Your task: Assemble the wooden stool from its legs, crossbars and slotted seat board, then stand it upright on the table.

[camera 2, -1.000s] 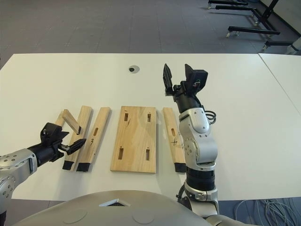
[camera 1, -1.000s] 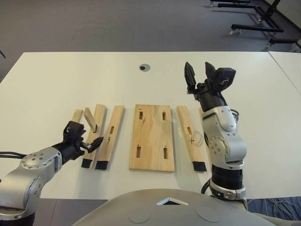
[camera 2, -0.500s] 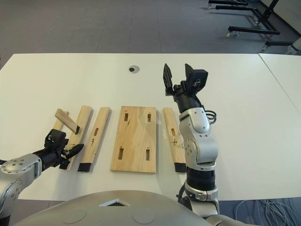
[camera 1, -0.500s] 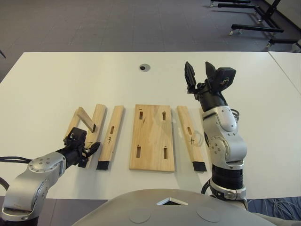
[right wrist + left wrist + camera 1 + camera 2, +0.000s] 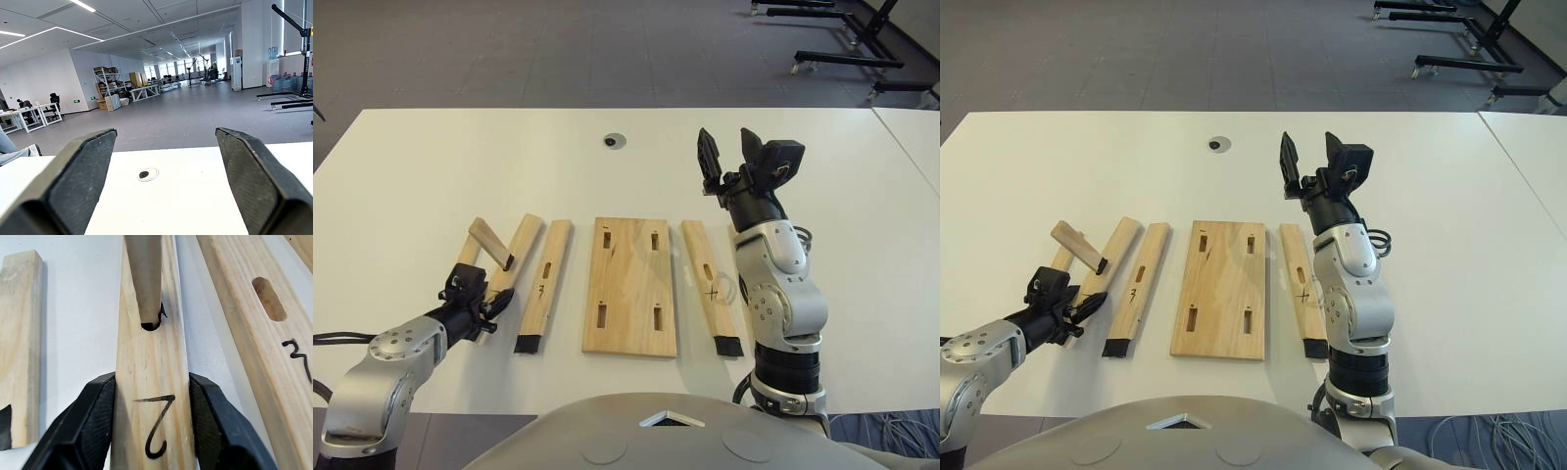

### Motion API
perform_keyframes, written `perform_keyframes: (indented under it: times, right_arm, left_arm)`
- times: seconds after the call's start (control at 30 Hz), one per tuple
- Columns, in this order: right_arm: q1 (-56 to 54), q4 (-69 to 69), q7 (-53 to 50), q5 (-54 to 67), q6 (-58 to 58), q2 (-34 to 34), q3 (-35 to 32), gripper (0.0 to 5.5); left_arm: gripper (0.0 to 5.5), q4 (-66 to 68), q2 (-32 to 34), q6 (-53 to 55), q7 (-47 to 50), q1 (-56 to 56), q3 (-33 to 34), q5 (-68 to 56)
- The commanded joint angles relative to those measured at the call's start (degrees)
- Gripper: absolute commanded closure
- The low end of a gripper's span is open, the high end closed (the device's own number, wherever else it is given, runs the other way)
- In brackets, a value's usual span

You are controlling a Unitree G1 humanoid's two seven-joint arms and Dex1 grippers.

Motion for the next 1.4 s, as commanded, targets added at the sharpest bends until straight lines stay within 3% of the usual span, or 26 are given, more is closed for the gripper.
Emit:
perform_keyframes:
  times: [0.03, 0.3, 0.47, 0.57, 0.73, 0.93, 1.4]
  right_arm:
    - [-0.99, -0.17, -0.13, -0.29, 0.62, -0.17, 0.29, 1.78]
    - [-3.55, 1.82, 0.90, 1.80, 0.64, -0.25, -1.20, 1.78]
    - [-8.00, 2.77, 9.16, 17.10, 4.11, -0.16, -5.40, 1.78]
    - [-11.03, 4.30, 16.66, 27.00, 7.69, -1.50, -5.82, 1.78]
    - [-13.52, 6.55, 27.78, 40.12, 13.96, -2.65, -3.93, 1.78]
    - [-16.48, 13.05, 28.60, 51.30, 18.81, -0.37, -5.70, 1.78]
    - [-18.20, 14.79, 31.17, 47.90, 19.51, -0.05, 0.21, 1.78]
  left_arm:
    - [3.45, -0.63, -4.35, -1.89, 2.17, -3.88, 0.50, -0.52]
    - [3.45, -1.95, -12.48, -11.39, 3.45, -15.59, 4.59, -5.05]
    - [3.45, -1.41, -15.39, -10.61, -1.08, -23.94, 7.53, -21.12]
    - [3.45, 2.62, -14.52, -8.27, -4.95, -29.37, 8.52, -32.05]
    - [3.45, 8.34, -11.97, -7.80, -12.09, -29.89, 6.74, -36.90]
    - [3.45, 6.24, -11.14, -7.84, -18.33, -28.17, 3.97, -41.96]
    - [3.45, 8.33, -10.53, -10.85, -23.99, -27.03, -2.33, -39.41]
